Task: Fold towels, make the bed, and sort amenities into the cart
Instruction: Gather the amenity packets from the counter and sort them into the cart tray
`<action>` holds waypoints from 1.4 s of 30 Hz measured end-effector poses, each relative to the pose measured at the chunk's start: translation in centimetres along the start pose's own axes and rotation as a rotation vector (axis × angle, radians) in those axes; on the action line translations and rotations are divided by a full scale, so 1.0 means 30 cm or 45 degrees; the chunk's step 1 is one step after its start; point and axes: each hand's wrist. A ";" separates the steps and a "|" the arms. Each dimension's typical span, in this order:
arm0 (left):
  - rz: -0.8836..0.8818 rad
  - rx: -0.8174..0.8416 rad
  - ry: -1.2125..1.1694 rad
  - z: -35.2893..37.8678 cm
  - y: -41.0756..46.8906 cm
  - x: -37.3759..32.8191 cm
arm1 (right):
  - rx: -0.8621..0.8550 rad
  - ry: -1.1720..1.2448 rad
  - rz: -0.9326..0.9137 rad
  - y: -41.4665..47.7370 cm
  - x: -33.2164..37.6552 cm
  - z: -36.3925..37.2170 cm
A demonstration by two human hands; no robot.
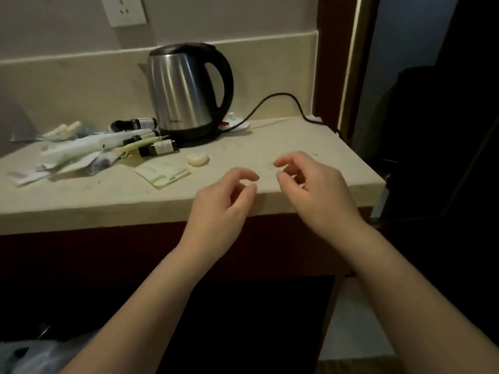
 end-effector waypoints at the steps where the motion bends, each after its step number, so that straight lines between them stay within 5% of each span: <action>1: 0.010 -0.045 0.046 -0.015 0.036 0.002 | 0.037 0.003 -0.036 0.062 0.005 -0.004; 8: -0.119 -0.313 0.380 -0.162 0.233 0.113 | 0.467 -0.101 -0.142 0.416 0.046 0.087; 16: -0.207 -0.192 0.778 -0.286 0.331 0.330 | 0.931 -0.330 -0.040 0.556 0.044 0.321; 25: -0.268 -0.089 0.980 -0.515 0.358 0.606 | 0.944 -0.257 -0.070 0.658 0.134 0.602; 36: -0.362 0.265 1.217 -0.625 0.443 0.842 | 0.880 -0.647 -0.208 0.755 0.130 0.857; 42: -0.288 0.188 1.202 -0.606 0.448 0.832 | 0.683 -0.714 -0.338 0.764 0.100 0.890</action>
Point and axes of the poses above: each hand's wrist, its own y-axis towards the middle knuckle, its own z-axis out of the palm, x = y × z, and after that the axes turned 13 degrees about y, right-handed
